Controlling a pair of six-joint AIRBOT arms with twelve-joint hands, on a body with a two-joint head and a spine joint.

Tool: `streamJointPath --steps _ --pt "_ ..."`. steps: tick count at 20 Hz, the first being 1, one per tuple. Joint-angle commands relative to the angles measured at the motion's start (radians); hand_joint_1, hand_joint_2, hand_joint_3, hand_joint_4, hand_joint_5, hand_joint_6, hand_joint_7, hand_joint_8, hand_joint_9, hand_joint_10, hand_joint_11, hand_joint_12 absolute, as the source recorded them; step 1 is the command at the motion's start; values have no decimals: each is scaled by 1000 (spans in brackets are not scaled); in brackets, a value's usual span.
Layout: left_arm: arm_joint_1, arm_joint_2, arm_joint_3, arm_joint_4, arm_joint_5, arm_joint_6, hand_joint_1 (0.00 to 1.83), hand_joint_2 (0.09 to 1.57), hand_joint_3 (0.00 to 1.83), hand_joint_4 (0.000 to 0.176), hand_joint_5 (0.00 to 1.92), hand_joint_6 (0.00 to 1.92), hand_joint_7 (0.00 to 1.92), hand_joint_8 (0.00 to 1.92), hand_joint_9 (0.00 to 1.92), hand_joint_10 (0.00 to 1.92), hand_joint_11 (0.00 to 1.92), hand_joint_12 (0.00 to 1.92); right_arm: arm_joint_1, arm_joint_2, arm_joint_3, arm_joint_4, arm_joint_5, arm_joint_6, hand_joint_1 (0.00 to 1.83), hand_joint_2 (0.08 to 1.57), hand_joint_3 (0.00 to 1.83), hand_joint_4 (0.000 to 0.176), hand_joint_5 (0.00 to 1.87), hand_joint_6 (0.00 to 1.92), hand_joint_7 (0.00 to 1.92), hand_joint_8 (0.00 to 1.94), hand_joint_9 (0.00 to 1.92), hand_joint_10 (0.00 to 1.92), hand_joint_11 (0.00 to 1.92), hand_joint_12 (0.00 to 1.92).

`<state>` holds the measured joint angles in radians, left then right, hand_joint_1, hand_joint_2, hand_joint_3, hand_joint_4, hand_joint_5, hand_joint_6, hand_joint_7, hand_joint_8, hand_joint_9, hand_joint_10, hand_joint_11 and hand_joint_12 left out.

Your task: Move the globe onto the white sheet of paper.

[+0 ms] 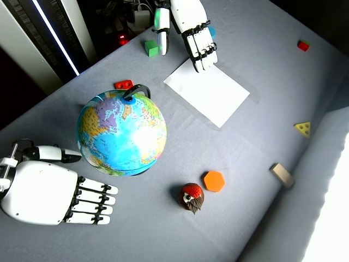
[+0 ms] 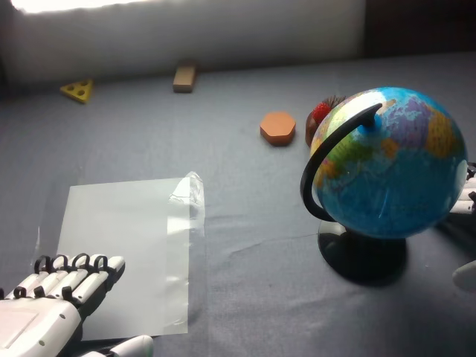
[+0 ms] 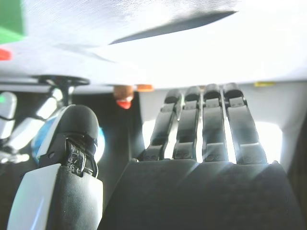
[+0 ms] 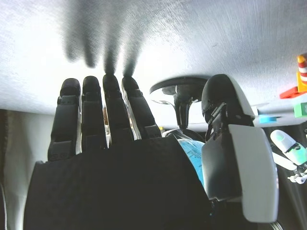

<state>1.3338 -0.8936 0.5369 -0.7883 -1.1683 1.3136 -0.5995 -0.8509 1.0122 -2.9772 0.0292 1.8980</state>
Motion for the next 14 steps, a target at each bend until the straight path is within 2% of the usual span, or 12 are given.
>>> streamJointPath --steps 1,3,7,9,10,12,14 --pt "-7 7 1 41 -97 -4 0 1233 9 0 0 0 0 0 0 0 0 0 13 -14 -4 -35 1 -2 0 1196 0 0 52 0 4 0 0 0 0 0" --pt "-6 14 0 45 -97 -9 0 1234 9 0 0 0 0 0 0 0 0 0 32 -23 -9 -35 30 -2 0 1196 0 0 50 0 11 3 0 0 0 0" --pt "-7 25 0 45 -97 -12 0 1245 13 0 0 0 0 0 0 0 0 0 74 -38 -11 -35 84 -67 0 1196 0 0 60 4 14 4 1 1 0 0" --pt "-6 27 0 43 -97 -12 0 1255 16 0 0 0 0 0 0 0 0 0 80 -29 -10 252 108 -365 0 1196 0 0 58 3 11 2 0 0 0 0" --pt "-5 27 -1 43 -97 -12 0 1256 16 0 0 0 0 0 0 0 0 0 97 -15 -6 583 182 -690 0 1196 0 0 58 3 11 2 0 0 0 0" --pt "-4 27 -3 43 -97 -14 0 1258 16 0 0 0 0 0 0 0 0 0 109 -5 -6 700 212 -805 0 1196 0 0 48 0 7 0 0 0 0 0" --pt "-1 27 -6 43 -97 -15 0 1258 16 0 0 0 0 0 0 0 0 0 119 2 -6 711 207 -843 0 1196 0 0 45 0 6 0 0 0 0 0"
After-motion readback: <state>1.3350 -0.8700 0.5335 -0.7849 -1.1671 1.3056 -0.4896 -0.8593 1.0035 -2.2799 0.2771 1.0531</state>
